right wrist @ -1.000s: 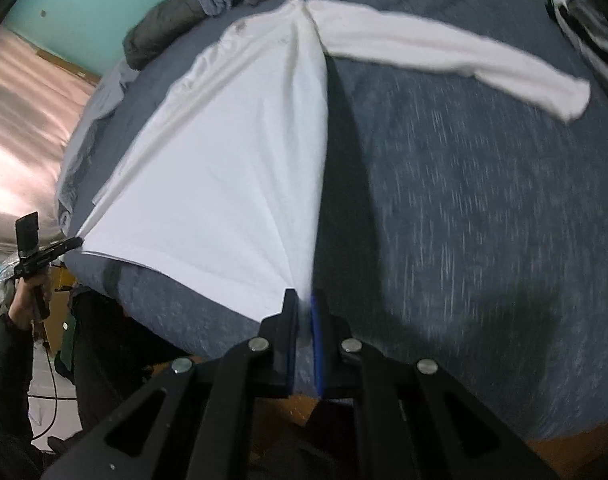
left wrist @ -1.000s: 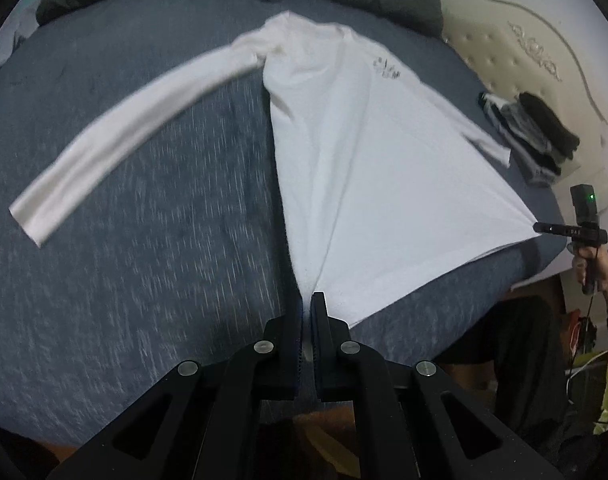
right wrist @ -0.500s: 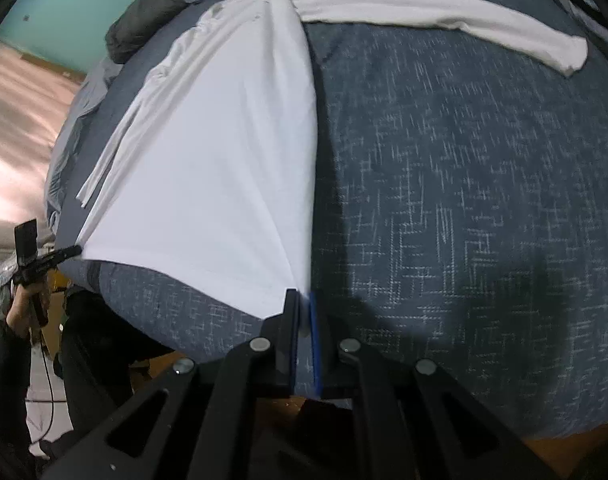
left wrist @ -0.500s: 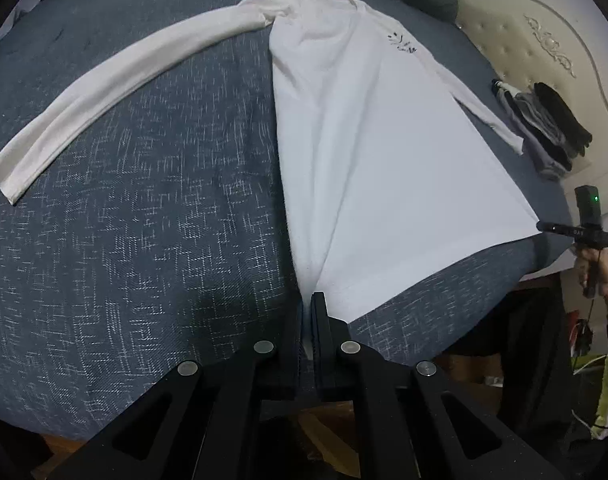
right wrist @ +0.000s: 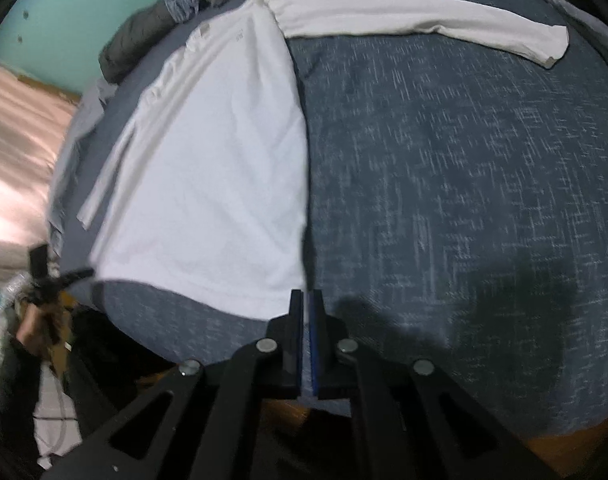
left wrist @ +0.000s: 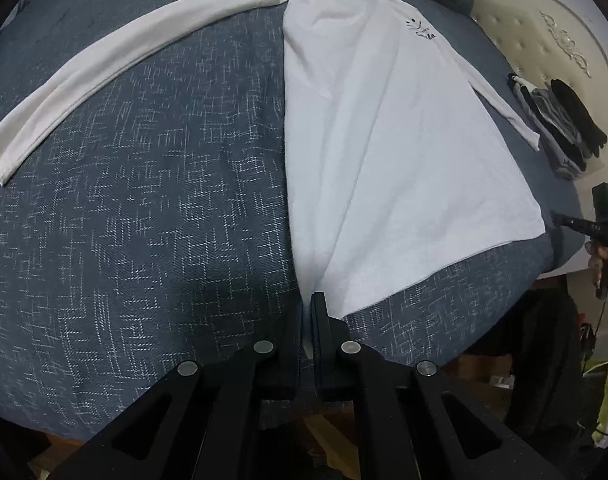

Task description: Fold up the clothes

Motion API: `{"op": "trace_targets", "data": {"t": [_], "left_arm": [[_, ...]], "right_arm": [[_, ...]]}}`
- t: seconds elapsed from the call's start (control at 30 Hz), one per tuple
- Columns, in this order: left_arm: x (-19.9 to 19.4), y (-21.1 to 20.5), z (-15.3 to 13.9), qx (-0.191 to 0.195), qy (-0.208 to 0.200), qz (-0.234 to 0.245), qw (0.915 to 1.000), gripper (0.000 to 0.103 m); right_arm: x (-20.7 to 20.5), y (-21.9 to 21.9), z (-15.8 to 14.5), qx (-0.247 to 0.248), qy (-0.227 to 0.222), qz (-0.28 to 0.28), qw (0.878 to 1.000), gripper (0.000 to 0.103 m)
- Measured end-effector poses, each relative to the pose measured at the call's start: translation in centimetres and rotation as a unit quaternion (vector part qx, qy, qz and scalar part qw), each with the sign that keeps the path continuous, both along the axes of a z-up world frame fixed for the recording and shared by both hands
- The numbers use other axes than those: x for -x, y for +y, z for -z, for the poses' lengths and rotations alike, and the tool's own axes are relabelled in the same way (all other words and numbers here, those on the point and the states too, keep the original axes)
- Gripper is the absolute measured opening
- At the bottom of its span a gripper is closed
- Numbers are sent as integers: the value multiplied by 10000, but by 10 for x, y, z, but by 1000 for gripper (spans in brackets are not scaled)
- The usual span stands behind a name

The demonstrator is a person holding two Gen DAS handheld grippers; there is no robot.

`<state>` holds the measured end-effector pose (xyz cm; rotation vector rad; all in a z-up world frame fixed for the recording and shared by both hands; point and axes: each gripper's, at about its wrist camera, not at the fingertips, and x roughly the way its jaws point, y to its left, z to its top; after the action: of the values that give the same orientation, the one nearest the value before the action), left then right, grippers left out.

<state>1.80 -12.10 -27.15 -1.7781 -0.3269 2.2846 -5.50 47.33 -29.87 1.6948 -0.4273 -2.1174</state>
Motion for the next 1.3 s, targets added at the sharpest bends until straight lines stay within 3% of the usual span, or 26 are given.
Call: {"op": "trace_targets", "data": {"t": [0.1, 0.23, 0.4, 0.43, 0.47, 0.5, 0.87, 1.0, 1.13, 1.3], "left_arm": [[1, 0, 0, -19, 1, -1, 10000, 4], [0, 0, -4, -44, 41, -14, 10000, 4], [0, 2, -6, -14, 62, 45, 10000, 5], [1, 2, -7, -18, 70, 41, 10000, 5], [1, 2, -7, -14, 77, 41, 10000, 4], [1, 2, -8, 7, 83, 49, 10000, 4], [-13, 3, -22, 18, 204, 182, 9996, 4], [-12, 3, -18, 65, 153, 174, 9997, 4], [5, -2, 5, 129, -38, 127, 9998, 4], [17, -6, 21, 5, -183, -15, 9998, 7]], "right_arm": [[7, -8, 2, -18, -51, -92, 9999, 5], [13, -17, 17, -105, -217, -194, 9995, 34], [16, -28, 37, -259, -438, -275, 9983, 34], [14, -29, 35, -258, -444, -296, 9982, 29], [14, -29, 36, -224, -435, -325, 9983, 11], [14, -29, 35, -222, -425, -331, 9983, 5], [2, -3, -2, -350, -257, -414, 9982, 3], [4, -7, 7, -373, -278, -413, 9981, 3], [5, -11, 17, -396, -298, -411, 9979, 3], [8, -16, 28, -409, -322, -415, 9978, 7]]}}
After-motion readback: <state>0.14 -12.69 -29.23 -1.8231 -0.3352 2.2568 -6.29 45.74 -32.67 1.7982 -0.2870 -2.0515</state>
